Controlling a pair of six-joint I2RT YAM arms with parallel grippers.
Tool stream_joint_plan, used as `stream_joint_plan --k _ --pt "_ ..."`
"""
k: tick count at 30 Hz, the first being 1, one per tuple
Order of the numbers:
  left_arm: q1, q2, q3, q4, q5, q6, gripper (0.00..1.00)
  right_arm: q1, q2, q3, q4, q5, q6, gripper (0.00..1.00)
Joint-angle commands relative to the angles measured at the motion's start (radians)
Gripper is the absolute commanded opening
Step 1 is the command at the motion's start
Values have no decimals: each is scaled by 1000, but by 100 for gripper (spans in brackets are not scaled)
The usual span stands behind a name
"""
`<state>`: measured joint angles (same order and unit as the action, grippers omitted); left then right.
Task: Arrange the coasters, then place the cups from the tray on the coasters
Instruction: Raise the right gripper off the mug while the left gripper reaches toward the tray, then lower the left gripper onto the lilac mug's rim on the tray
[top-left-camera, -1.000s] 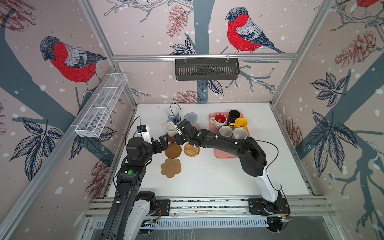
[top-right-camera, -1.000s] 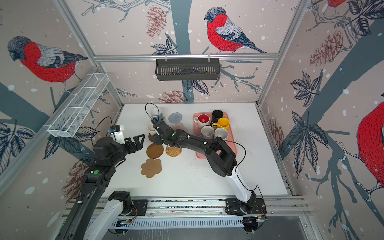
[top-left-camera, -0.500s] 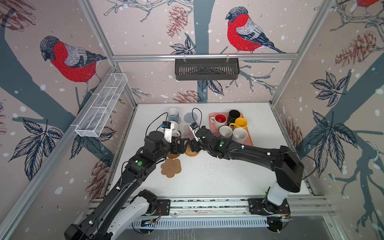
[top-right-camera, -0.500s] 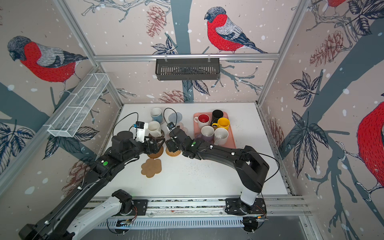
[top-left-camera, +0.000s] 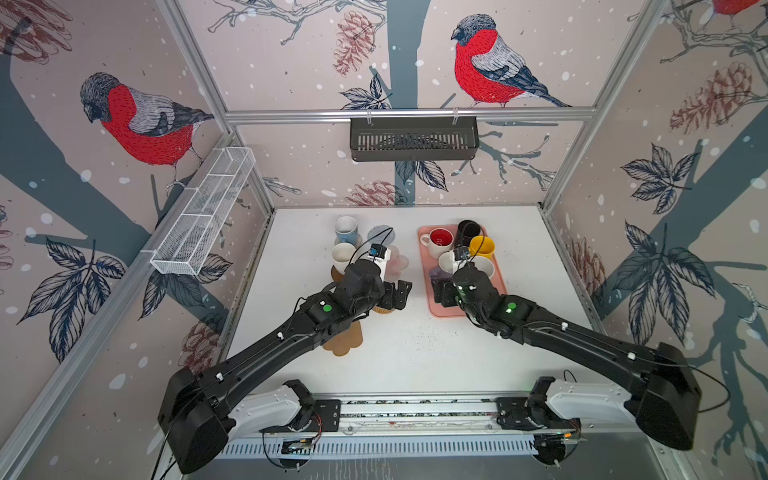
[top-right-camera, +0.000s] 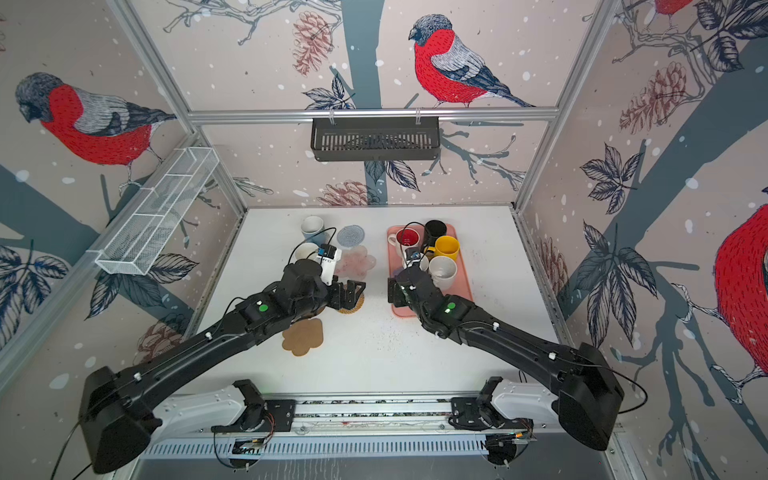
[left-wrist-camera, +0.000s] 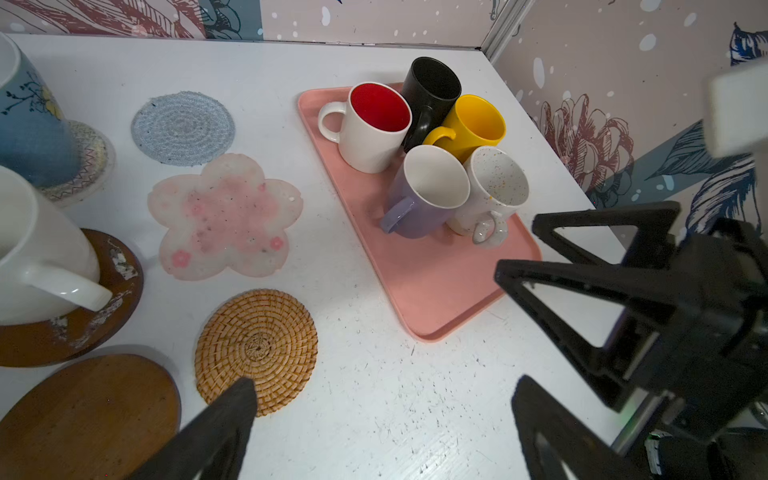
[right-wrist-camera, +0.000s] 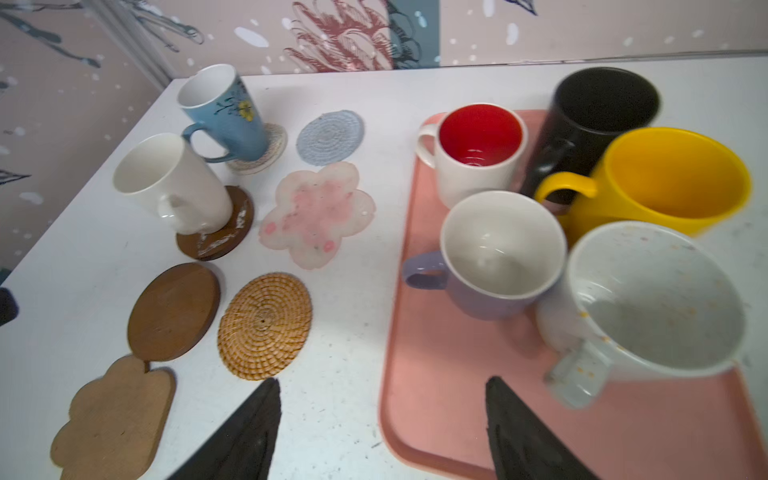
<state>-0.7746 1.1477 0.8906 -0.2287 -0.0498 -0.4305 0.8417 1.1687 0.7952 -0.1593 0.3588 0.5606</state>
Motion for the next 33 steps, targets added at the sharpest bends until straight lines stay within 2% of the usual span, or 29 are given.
stream_joint_plan --k 1,7,14,21,26,33 --pt "-4 53 10 106 20 9 96 -42 -79 -60 -48 -6 84 77" --pt "-5 246 102 101 88 114 92 -126 -263 -171 -47 -44 64 78" --pt "-3 373 206 98 76 193 87 -266 -462 -272 -42 -148 31 85" --pt "-3 420 260 81 61 229 89 -361 -473 -320 10 -289 -18 95" --pt "0 442 281 78 17 250 91 -393 -491 -359 73 -286 -11 98" --pt "17 517 325 78 -25 273 90 -434 -593 -448 183 -260 3 99"
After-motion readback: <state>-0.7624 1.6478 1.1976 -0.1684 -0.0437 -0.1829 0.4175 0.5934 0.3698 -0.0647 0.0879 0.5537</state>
